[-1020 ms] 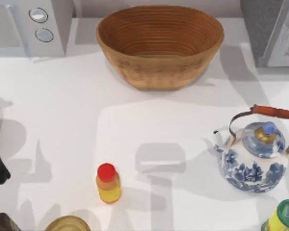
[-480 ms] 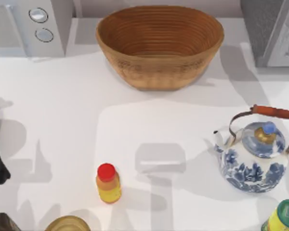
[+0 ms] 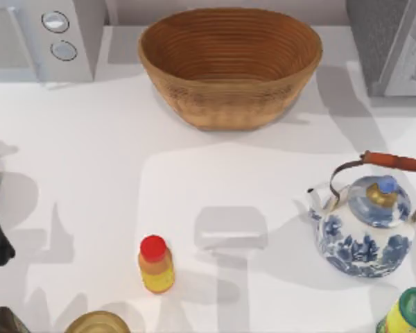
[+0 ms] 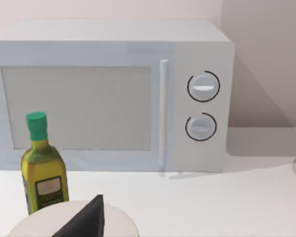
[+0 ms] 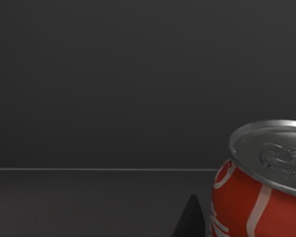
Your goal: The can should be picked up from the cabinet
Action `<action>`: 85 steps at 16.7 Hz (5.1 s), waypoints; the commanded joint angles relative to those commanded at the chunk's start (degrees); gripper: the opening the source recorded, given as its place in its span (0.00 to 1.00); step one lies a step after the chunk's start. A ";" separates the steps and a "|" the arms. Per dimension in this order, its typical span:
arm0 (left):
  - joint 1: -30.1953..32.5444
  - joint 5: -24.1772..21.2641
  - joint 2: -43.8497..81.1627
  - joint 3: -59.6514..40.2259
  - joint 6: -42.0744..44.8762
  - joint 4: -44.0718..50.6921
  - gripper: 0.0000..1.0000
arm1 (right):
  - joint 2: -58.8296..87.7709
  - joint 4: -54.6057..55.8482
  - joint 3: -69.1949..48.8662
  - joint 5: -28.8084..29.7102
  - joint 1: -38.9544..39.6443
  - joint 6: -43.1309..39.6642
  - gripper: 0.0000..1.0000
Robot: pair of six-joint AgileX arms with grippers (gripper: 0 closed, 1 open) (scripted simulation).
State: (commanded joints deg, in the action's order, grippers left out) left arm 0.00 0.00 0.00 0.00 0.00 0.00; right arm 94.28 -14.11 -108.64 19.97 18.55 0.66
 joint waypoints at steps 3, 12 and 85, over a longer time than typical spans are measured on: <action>0.00 0.00 0.00 0.00 0.00 0.00 1.00 | -0.24 -0.19 0.00 0.17 0.25 0.06 0.00; 0.00 0.00 0.00 0.00 0.00 0.00 1.00 | -19.98 -19.25 0.75 17.36 17.79 -0.06 0.00; 0.00 0.00 0.00 0.00 0.00 0.00 1.00 | 37.32 114.43 73.77 -98.46 -54.64 2.99 0.00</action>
State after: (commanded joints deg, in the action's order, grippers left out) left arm 0.00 0.00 0.00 0.00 0.00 0.00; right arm 131.60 100.33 -34.87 -78.48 -36.08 3.65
